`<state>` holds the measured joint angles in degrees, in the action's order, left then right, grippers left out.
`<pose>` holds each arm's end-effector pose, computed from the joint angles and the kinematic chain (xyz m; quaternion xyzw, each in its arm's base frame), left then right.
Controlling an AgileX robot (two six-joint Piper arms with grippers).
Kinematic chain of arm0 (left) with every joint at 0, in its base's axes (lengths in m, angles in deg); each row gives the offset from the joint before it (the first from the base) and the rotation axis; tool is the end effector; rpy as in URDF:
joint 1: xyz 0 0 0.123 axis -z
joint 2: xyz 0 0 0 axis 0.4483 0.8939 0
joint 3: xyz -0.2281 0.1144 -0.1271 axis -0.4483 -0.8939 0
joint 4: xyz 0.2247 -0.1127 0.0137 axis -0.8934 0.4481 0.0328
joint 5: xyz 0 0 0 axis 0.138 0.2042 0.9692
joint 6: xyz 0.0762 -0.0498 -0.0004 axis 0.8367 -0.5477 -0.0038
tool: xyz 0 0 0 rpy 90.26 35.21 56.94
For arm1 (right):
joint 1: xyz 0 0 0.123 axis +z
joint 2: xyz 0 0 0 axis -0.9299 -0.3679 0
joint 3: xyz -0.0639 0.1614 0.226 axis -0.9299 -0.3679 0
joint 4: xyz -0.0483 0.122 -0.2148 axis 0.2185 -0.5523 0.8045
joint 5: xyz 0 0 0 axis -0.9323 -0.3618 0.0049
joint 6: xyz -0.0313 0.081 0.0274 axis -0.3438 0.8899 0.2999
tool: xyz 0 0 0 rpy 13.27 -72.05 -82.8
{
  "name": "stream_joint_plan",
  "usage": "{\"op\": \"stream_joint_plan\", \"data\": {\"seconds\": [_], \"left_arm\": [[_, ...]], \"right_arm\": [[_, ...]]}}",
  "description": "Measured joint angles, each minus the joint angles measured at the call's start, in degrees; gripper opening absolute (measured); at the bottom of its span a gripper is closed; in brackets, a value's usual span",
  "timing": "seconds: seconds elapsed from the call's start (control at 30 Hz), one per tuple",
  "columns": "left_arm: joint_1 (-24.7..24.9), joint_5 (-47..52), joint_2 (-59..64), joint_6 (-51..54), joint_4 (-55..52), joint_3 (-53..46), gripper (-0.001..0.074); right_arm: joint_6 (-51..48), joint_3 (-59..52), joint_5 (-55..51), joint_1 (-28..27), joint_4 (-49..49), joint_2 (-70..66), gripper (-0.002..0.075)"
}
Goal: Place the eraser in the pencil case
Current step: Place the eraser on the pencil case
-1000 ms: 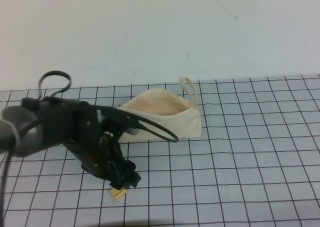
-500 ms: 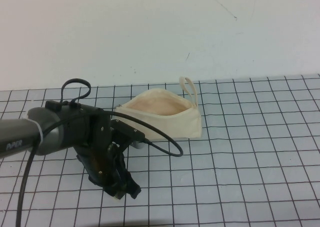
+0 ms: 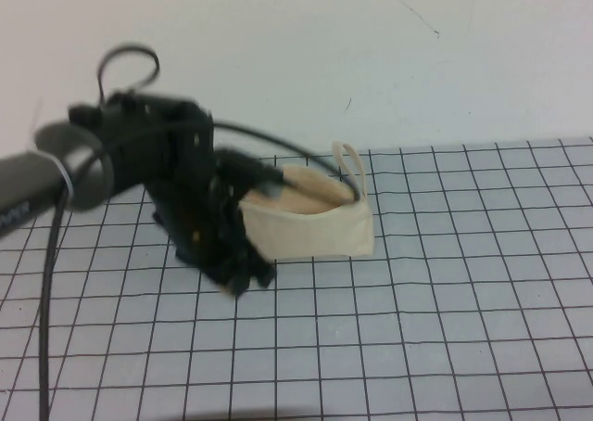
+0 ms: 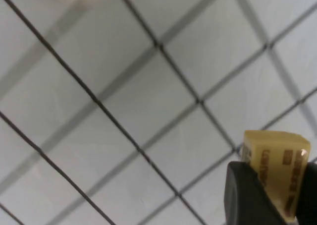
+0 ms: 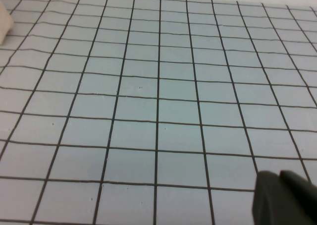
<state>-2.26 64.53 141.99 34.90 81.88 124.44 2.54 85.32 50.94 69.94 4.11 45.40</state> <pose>0.3490 -0.1671 0.2292 0.3042 0.9449 -0.0572 0.1068 0.0532 -0.0007 0.1740 -0.0417 0.7963 -0.0293 0.6028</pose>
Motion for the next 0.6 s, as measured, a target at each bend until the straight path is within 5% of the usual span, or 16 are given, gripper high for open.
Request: {"op": "stream_joint_plan", "data": {"seconds": [0.33, 0.53, 0.6], "left_arm": [[0.0, -17.5, 0.0, 2.2, 1.0, 13.5, 0.0190], [0.0, -22.7, 3.9, 2.4, -0.2, 13.5, 0.0470], [0.0, -22.8, 4.1, 2.4, -0.6, 13.5, 0.0497]], "right_arm": [[0.0, 0.0, 0.0, 0.0, 0.0, 0.0, -0.0001], [0.0, 0.0, 0.0, 0.0, 0.0, 0.0, -0.0001], [0.0, 0.0, 0.0, 0.0, 0.0, 0.0, -0.0001]]}}
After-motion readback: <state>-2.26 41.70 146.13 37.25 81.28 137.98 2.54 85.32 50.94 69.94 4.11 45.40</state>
